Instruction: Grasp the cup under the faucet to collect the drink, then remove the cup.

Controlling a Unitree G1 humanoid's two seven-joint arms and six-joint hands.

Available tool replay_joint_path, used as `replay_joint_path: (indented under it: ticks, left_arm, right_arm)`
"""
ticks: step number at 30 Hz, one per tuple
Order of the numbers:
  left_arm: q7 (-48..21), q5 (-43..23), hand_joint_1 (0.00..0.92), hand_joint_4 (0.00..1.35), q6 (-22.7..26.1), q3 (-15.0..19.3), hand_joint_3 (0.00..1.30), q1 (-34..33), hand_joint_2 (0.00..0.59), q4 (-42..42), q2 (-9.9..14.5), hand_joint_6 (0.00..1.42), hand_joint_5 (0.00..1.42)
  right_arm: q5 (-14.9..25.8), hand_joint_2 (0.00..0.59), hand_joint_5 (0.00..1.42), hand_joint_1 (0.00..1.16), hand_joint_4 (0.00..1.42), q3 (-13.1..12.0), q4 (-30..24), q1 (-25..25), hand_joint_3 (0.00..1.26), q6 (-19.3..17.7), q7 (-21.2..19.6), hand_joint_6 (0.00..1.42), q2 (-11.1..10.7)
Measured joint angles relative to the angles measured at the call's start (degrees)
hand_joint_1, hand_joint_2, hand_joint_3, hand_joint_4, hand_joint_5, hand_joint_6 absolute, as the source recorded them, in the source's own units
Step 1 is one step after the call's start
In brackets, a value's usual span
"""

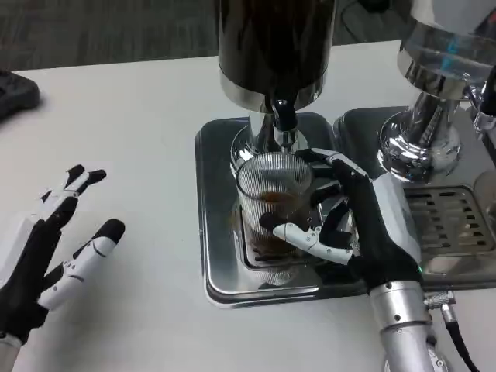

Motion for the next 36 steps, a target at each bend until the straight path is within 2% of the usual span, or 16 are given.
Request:
replay_joint_path:
  ticks: [12, 17, 24, 36]
  left_arm:
    - [-0.45, 0.00, 0.000, 0.00, -0.63, -1.36, 0.15, -1.29, 0.204, 1.28, 0.28, 0.00, 0.05]
    - [-0.98, 0.05, 0.000, 0.00, -1.52, -1.83, 0.15, -1.66, 0.204, 1.29, 1.17, 0.00, 0.04]
    - [-1.49, 0.10, 0.000, 0.00, -1.72, -3.05, 0.14, -1.81, 0.204, 1.28, 1.54, 0.00, 0.03]
    - [-2.43, 4.33, 0.000, 0.00, -2.25, -4.05, 0.08, -1.58, 0.199, -0.14, 4.92, 0.00, 0.00]
  right_arm:
    - [0.45, 0.210, 0.77, 0.87, 0.55, -0.73, 0.02, 0.15, 0.45, -0.22, -0.42, 1.03, -0.01]
    - [0.57, 0.210, 0.78, 0.87, 0.55, -1.69, -0.22, 1.22, 0.46, -0.47, -0.64, 1.03, -0.07]
    - [0.31, 0.210, 0.78, 0.87, 0.55, -1.77, -2.52, 3.28, 0.47, -0.79, -0.69, 1.03, -0.06]
    - [0.27, 0.210, 0.79, 0.87, 0.56, -2.24, -8.38, 6.50, 0.47, -0.93, -0.72, 1.05, -0.46]
